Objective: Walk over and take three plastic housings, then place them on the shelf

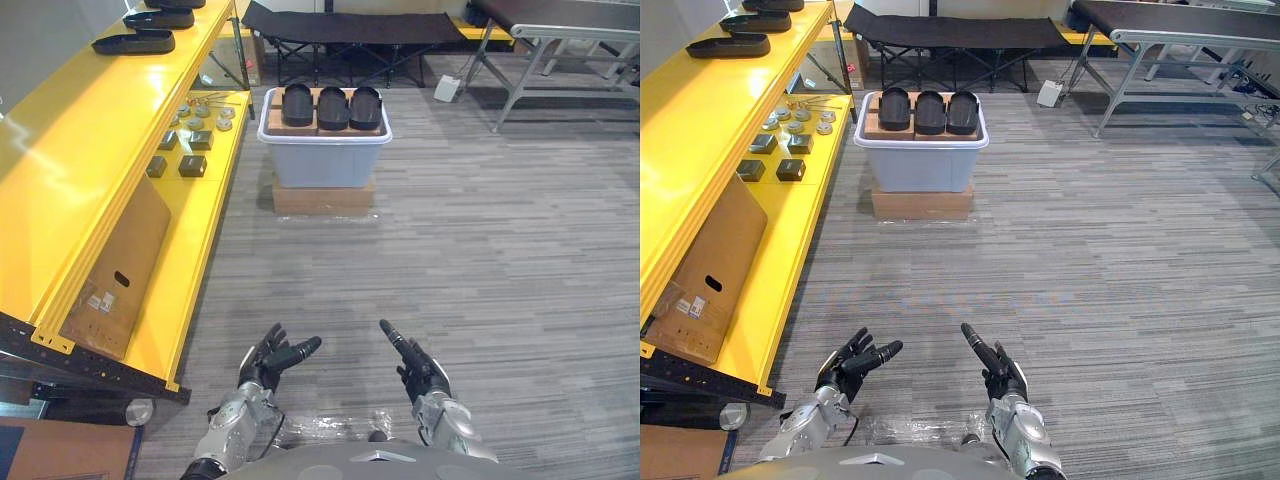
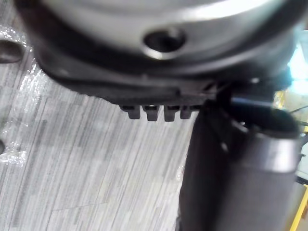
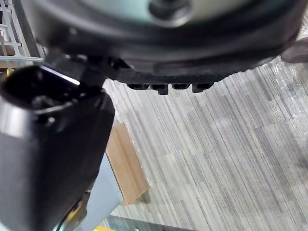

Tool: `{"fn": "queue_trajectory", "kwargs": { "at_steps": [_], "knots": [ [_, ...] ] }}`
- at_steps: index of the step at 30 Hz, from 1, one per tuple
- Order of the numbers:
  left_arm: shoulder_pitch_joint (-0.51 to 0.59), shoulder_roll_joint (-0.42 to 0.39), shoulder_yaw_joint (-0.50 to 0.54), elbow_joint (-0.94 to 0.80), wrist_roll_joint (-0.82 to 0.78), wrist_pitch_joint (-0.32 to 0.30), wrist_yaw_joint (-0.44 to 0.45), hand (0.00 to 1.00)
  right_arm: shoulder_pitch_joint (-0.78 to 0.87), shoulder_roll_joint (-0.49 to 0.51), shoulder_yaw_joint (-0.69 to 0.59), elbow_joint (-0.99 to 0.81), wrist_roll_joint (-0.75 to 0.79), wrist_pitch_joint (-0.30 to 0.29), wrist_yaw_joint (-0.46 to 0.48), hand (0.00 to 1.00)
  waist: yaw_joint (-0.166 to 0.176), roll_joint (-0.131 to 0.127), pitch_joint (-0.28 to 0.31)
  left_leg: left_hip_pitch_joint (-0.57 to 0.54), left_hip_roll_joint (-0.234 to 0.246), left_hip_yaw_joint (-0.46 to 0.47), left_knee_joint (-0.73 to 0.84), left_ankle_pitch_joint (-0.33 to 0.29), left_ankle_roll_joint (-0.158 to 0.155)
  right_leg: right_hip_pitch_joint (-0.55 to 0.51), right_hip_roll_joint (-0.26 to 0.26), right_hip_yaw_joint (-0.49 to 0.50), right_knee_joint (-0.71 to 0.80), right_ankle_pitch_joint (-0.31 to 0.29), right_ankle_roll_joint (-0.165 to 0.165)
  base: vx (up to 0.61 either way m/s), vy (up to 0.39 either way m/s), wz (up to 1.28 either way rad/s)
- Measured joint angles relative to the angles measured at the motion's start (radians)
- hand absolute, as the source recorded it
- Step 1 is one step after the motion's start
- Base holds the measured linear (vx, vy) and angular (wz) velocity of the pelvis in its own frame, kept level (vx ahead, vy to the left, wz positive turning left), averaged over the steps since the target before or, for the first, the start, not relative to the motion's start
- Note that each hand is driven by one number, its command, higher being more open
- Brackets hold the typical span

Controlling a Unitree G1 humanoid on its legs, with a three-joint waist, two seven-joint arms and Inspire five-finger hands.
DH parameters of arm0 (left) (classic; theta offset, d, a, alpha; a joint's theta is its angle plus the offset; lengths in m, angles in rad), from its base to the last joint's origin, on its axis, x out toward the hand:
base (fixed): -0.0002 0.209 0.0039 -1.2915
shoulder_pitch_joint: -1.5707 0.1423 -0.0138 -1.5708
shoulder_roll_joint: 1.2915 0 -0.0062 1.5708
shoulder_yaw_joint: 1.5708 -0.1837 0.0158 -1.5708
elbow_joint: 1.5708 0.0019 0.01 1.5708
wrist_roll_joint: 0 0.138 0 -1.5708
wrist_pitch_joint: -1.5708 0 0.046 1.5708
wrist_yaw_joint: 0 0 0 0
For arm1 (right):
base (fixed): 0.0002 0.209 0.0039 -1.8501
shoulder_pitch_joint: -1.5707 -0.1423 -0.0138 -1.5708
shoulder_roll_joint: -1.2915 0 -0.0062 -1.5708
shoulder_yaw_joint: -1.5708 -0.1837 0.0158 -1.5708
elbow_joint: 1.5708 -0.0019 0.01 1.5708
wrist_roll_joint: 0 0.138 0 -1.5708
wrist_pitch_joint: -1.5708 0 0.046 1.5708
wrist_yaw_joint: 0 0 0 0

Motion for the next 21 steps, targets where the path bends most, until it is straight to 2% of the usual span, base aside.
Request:
{"fn": "queue_trajectory", "kwargs": {
  "at_steps": [1,2,3,4,5,7,9,10,12,14,15,17,19,20,21],
  "knots": [
    [0.009,-0.002,0.0,-0.01,0.001,0.0,0.0,1.0,0.014,-0.003,0.0,-0.017,-0.012,0.0,-0.003,1.0,0.0,0.006,0.002,-0.001,0.001,-0.001,0.003,-0.01,0.018,-0.009,-0.001,0.0,0.02,-0.013,-0.017,-0.08,0.008,-0.05],
    [0.01,-0.006,0.0,-0.011,0.001,-0.001,0.0,1.0,0.021,-0.01,-0.003,-0.026,-0.034,0.0,-0.009,1.0,-0.001,0.014,0.006,-0.008,0.002,0.001,0.005,-0.02,0.046,-0.05,-0.015,0.003,0.1,-0.052,-0.021,-0.13,0.029,0.06],
    [0.009,-0.004,0.001,-0.021,0.006,-0.001,0.0,1.0,0.023,-0.012,-0.01,-0.029,-0.043,0.0,-0.019,1.0,-0.004,0.01,0.007,-0.034,-0.005,-0.001,0.018,-0.035,0.064,-0.123,-0.046,0.0,0.215,-0.103,-0.031,-0.11,0.029,0.07],
    [0.009,-0.003,0.003,-0.033,0.006,-0.001,0.0,1.0,0.022,-0.012,-0.014,-0.03,-0.042,0.0,-0.025,1.0,-0.004,0.004,0.01,-0.041,-0.009,-0.003,0.021,-0.04,0.072,-0.155,-0.063,-0.001,0.274,-0.119,-0.036,-0.1,0.01,0.02],
    [0.028,-0.001,0.008,-0.067,0.006,-0.001,0.0,1.0,0.026,-0.02,-0.018,-0.035,-0.038,0.001,-0.037,1.0,0.0,0.003,0.018,-0.052,-0.007,-0.001,0.022,-0.036,0.082,-0.227,-0.096,-0.024,0.407,-0.121,-0.037,0.0,0.0,0.0],
    [0.042,0.005,0.004,-0.091,0.005,0.003,-0.002,1.0,0.051,-0.019,-0.021,-0.06,-0.029,0.0,-0.045,1.0,-0.006,0.003,0.043,-0.031,0.004,-0.017,0.026,-0.033,0.089,-0.25,-0.12,-0.054,0.496,-0.128,-0.034,-0.01,-0.017,0.15],
    [0.044,0.02,-0.006,-0.105,0.007,0.011,-0.005,1.0,0.08,-0.015,-0.019,-0.07,-0.031,0.0,-0.044,1.0,0.004,0.004,0.048,-0.035,0.031,-0.023,0.049,-0.05,0.078,-0.241,-0.117,-0.113,0.488,-0.134,-0.038,0.05,-0.063,0.05],
    [0.04,0.035,-0.003,-0.13,0.013,0.012,-0.005,1.0,0.078,-0.007,-0.019,-0.074,-0.033,0.0,-0.046,1.0,0.007,-0.003,0.059,-0.043,0.055,-0.023,0.071,-0.06,0.067,-0.243,-0.109,-0.132,0.489,-0.134,-0.038,0.1,-0.107,-0.1],
    [0.034,0.046,-0.001,-0.15,0.012,0.012,-0.005,1.0,0.082,-0.002,-0.018,-0.081,-0.044,0.0,-0.049,1.0,0.008,0.003,0.07,-0.057,0.097,-0.023,0.125,-0.087,0.043,-0.244,-0.092,-0.151,0.509,-0.134,-0.038,0.13,-0.154,-0.08],
    [0.033,0.05,0.003,-0.158,0.005,0.012,-0.004,1.0,0.094,-0.002,-0.015,-0.088,-0.062,-0.002,-0.048,1.0,0.011,-0.008,0.07,-0.086,0.133,-0.017,0.241,-0.144,0.008,-0.214,-0.078,-0.152,0.492,-0.158,-0.071,0.16,-0.203,-0.12],
    [0.029,0.047,0.008,-0.159,-0.002,0.013,-0.005,1.0,0.091,-0.012,-0.019,-0.094,-0.075,-0.006,-0.047,1.0,0.016,-0.013,0.072,-0.107,0.158,-0.012,0.33,-0.199,-0.003,-0.184,-0.063,-0.149,0.479,-0.215,-0.106,0.17,-0.214,-0.27],
    [0.025,0.007,0.006,-0.16,-0.01,0.013,-0.004,1.0,0.085,-0.052,-0.03,-0.105,-0.081,-0.013,-0.046,1.0,0.022,0.044,0.071,-0.131,0.222,0.002,0.449,-0.263,-0.027,-0.183,-0.027,-0.134,0.504,-0.266,-0.128,0.2,-0.168,-0.32],
    [0.024,0.001,0.009,-0.16,-0.012,0.014,-0.003,1.0,0.085,-0.067,-0.027,-0.106,-0.098,-0.013,-0.045,1.0,0.024,0.054,0.065,-0.156,0.265,0.015,0.573,-0.272,-0.028,-0.162,-0.015,-0.135,0.51,-0.315,-0.132,0.16,-0.093,-0.07],
    [0.024,0.0,0.015,-0.159,-0.035,0.014,0.004,1.0,0.086,-0.078,-0.018,-0.106,-0.102,-0.013,-0.037,1.0,0.024,0.062,0.066,-0.199,0.331,0.017,0.73,-0.263,-0.009,-0.123,0.008,-0.142,0.491,-0.338,-0.133,0.18,-0.153,0.03],
    [0.029,-0.001,0.024,-0.157,-0.062,0.014,0.007,1.0,0.088,-0.087,-0.008,-0.106,-0.105,-0.013,-0.029,1.0,0.025,0.072,0.067,-0.23,0.385,0.013,0.846,-0.235,0.035,-0.082,0.038,-0.146,0.462,-0.345,-0.137,0.19,-0.208,0.1]
  ]
}}
